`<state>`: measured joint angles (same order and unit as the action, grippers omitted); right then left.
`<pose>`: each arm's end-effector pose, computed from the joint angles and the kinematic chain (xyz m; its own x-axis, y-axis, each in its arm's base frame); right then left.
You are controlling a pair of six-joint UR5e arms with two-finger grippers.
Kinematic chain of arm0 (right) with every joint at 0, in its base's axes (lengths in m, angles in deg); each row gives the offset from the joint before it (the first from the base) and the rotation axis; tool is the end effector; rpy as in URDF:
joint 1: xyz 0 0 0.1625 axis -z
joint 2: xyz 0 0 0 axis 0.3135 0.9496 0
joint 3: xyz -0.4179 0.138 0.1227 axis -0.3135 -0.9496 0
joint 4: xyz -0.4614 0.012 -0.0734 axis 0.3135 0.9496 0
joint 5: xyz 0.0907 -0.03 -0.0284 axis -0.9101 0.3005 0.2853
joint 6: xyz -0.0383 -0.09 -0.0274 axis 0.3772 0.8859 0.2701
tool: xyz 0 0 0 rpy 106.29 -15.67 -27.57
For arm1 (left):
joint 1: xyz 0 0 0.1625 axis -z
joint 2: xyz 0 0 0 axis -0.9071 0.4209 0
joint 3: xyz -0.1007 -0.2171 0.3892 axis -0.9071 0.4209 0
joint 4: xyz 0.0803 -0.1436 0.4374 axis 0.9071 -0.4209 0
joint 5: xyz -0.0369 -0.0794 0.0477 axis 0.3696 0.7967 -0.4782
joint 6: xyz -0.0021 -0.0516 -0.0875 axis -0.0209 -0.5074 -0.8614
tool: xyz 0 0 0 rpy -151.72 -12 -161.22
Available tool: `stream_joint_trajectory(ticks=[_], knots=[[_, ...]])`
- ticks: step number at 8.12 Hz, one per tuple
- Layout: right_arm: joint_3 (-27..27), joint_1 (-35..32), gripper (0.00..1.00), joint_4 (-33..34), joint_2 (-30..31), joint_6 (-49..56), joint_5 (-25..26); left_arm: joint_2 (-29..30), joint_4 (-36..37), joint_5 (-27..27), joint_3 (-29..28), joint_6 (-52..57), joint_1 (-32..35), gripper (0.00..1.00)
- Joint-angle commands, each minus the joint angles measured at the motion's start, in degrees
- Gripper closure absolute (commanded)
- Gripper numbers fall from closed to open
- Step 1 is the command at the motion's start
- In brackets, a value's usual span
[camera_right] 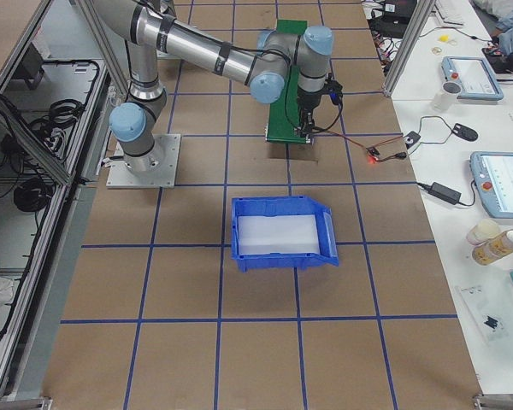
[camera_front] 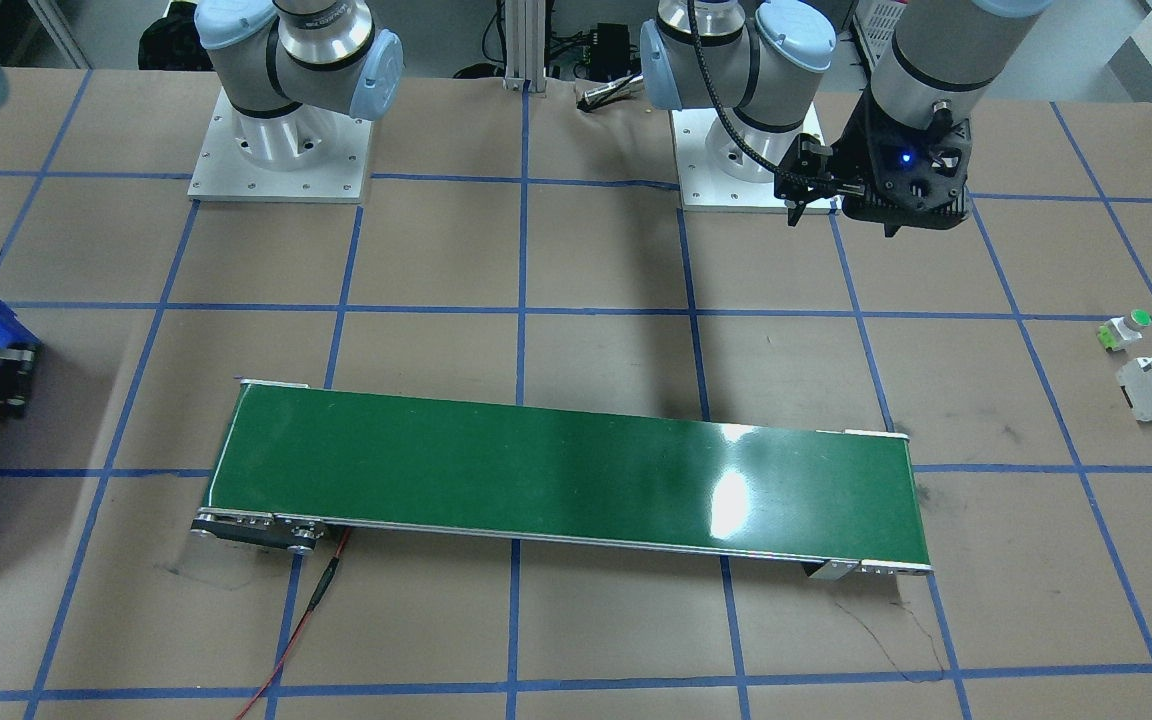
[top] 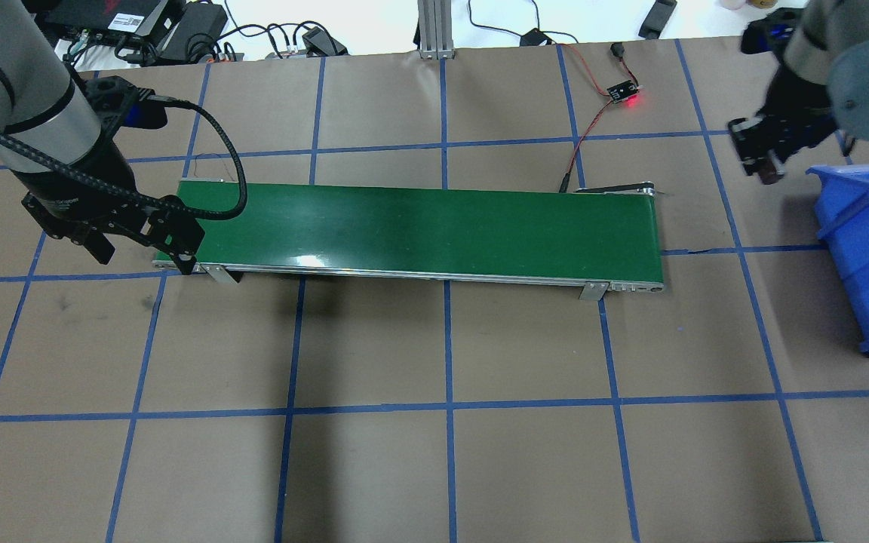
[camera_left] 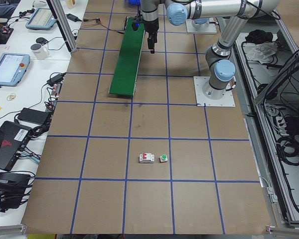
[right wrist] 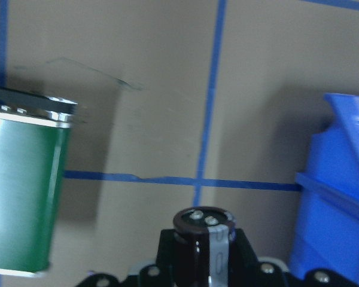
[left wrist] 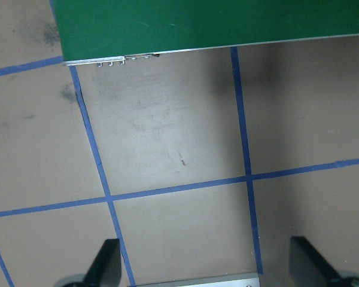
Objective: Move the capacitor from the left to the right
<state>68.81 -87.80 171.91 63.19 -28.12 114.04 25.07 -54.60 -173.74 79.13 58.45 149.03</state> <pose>-0.1069 -0.6285 0.3987 -0.9809 -0.1339 0.1412 -0.1325 0.9910 0.0193 -0.0727 -0.4923 0.4895 -0.9862 0.1575 -0.0507 0.1487 0.9781 0.1456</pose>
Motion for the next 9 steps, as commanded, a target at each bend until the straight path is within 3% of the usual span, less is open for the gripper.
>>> stream_joint_trajectory(ticks=[1,2,3,4,7,8,9], knots=[[-0.9,15.8,1.0,1.8,-0.7,24.8,0.2,0.5,0.0,-0.1,-0.1,0.9,-0.1,0.0],[-0.8,18.3,1.0,2.5,-2.5,28.0,0.2,0.5,0.1,0.1,0.2,1.2,-0.1,0.0],[-0.7,20.1,1.0,6.5,-6.3,31.3,-0.1,1.5,0.6,0.0,0.1,0.2,-0.2,0.0],[-0.6,21.7,1.0,13.4,-11.5,35.2,-3.6,2.4,1.0,-0.8,-0.1,0.5,-0.1,0.0],[0.9,24.1,1.0,14.8,-16.0,36.6,-5.3,3.0,0.9,-1.3,-0.6,0.8,-0.1,0.0],[0.9,24.2,0.73,14.8,-16.0,36.7,-5.1,3.0,0.8,-1.3,-0.6,0.8,-0.1,0.0],[0.9,24.2,0.12,14.7,-15.7,36.7,-5.2,2.7,0.4,-1.4,-1.0,0.7,-0.1,0.0]])
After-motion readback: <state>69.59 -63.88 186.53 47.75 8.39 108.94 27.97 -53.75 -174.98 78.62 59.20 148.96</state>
